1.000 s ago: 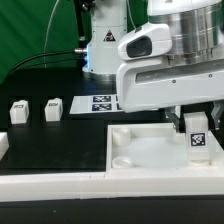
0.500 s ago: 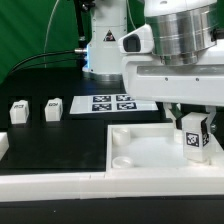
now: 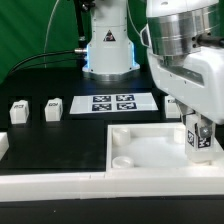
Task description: Assemble one leg
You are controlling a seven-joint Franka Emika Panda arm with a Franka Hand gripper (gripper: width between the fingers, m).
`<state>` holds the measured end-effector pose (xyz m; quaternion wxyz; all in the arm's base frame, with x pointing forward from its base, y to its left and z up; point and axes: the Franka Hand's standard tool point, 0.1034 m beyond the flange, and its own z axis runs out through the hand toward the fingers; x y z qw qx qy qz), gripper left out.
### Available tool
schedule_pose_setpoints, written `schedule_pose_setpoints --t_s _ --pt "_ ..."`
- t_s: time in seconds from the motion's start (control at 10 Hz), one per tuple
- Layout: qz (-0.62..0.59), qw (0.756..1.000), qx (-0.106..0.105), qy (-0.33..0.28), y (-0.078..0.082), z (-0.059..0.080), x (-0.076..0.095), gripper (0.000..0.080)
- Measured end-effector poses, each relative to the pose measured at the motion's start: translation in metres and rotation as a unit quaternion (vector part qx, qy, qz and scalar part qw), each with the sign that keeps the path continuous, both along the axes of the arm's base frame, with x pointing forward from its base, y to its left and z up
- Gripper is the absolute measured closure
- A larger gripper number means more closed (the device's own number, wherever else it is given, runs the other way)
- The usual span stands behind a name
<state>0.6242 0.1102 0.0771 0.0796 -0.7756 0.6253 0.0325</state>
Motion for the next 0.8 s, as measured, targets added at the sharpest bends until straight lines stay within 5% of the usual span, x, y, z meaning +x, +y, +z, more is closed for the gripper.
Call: schedule_pose_setpoints --t_s 0.4,0.6,0.8 --pt "-0.012 1.000 0.004 0.002 0.0005 -0.0005 -0.0003 0.0503" --pt "0.013 1.000 0.003 -0.001 0.0012 -0.0011 -0.0006 0.0209" --pt "0.141 0.990 -0.008 -0.019 0.0034 -0.0037 -0.0024 0.0163"
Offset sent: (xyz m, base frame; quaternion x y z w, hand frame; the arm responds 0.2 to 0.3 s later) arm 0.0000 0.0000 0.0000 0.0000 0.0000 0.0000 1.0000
